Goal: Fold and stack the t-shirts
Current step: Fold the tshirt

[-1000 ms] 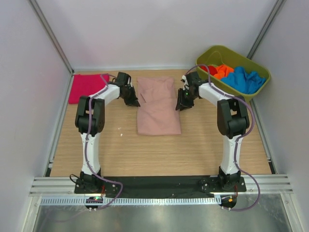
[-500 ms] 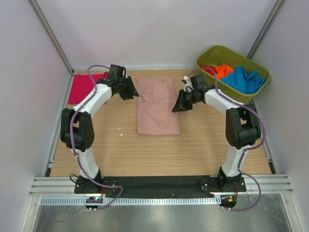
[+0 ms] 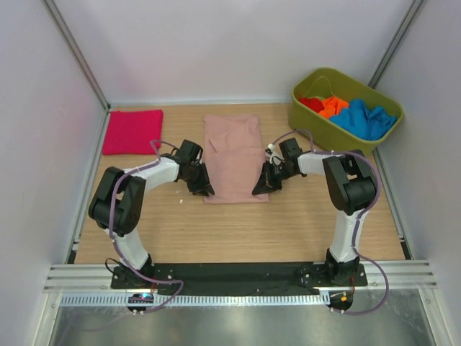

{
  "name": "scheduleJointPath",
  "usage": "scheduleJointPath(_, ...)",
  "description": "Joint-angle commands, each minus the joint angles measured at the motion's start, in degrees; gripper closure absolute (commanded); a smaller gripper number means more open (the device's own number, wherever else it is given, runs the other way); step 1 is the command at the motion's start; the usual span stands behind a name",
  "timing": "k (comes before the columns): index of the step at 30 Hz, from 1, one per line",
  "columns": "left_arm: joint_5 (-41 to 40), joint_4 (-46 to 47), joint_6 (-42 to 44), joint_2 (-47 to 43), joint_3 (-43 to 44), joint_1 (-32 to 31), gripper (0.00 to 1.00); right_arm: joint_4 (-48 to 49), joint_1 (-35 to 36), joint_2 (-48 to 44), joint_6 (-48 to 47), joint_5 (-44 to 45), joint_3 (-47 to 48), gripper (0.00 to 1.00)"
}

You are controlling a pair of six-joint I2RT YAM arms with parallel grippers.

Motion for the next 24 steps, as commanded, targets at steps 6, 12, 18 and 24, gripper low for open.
scheduleJointPath(6, -9.43, -3.45, 0.86, -3.27, 1.31, 0.63, 0.67, 1.73, -0.18, -1.74, -1.28, 2.00, -2.80, 0.92)
scheduleJointPath(12, -2.34, -5.22, -0.19, -7.40, 3.43, 0.02, 0.65, 0.67, -0.18, -6.49, 0.12, 2.09, -3.94, 0.92)
scheduleJointPath(18, 0.60, -2.41, -1.24, -7.32, -4.02, -0.34, 0.64, 1.54, -0.71, -8.60, 0.20, 3.67, -8.32, 0.92)
scheduleJointPath(24, -3.71, -2.67, -3.26, -6.17, -8.79, -0.25, 0.64, 0.15, -1.76, -8.95, -0.15, 7.71, -9.75, 0.91)
